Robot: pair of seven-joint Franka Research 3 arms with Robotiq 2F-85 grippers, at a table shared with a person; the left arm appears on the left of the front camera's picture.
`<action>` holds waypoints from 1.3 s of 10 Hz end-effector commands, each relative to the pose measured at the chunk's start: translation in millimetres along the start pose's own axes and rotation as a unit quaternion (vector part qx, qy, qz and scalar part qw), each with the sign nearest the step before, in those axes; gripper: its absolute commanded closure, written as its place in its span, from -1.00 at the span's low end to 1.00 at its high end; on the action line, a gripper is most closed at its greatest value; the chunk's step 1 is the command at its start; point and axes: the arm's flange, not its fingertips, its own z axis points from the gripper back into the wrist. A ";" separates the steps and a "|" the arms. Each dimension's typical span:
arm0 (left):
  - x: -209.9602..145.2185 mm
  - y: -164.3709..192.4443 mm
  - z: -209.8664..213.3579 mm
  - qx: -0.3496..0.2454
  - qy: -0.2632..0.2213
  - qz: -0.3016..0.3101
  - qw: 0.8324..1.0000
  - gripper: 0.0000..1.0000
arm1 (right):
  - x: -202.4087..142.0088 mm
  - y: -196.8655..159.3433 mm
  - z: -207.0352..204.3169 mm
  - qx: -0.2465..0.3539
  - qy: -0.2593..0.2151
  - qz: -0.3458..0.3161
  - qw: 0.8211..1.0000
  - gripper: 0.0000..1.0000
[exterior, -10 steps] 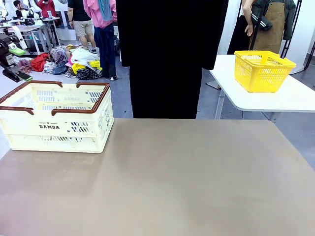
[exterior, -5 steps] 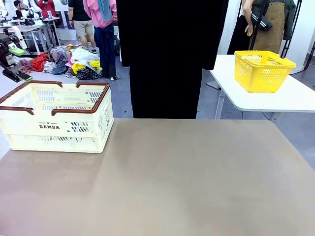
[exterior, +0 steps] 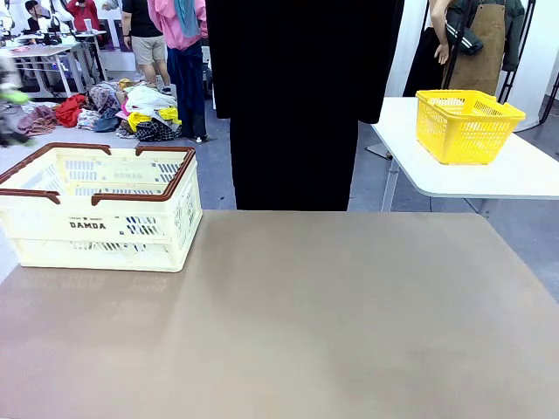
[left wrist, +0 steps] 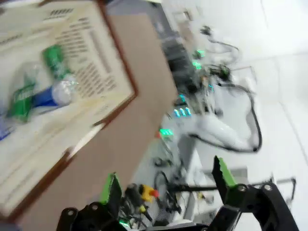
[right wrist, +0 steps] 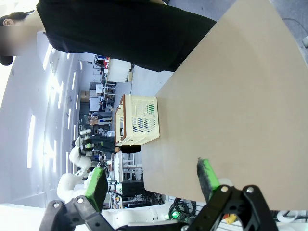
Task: Place the drinks into the Shopping basket.
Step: Pick up one drink and place it into the Shopping basket.
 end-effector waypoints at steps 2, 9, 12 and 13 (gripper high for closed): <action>-88.3 -1.3 41.4 0.037 -0.162 0.057 0.984 -1.00 | 3.1 1.9 -0.7 0.016 -0.005 0.013 1.000 -1.00; -128.8 7.8 78.3 0.027 -0.161 0.064 0.985 -1.00 | 3.1 1.9 -0.7 0.016 -0.005 0.013 1.000 -1.00; -128.8 7.8 78.3 0.027 -0.161 0.064 0.985 -1.00 | 3.1 1.9 -0.7 0.016 -0.005 0.013 1.000 -1.00; -128.8 7.8 78.3 0.027 -0.161 0.064 0.985 -1.00 | 3.1 1.9 -0.7 0.016 -0.005 0.013 1.000 -1.00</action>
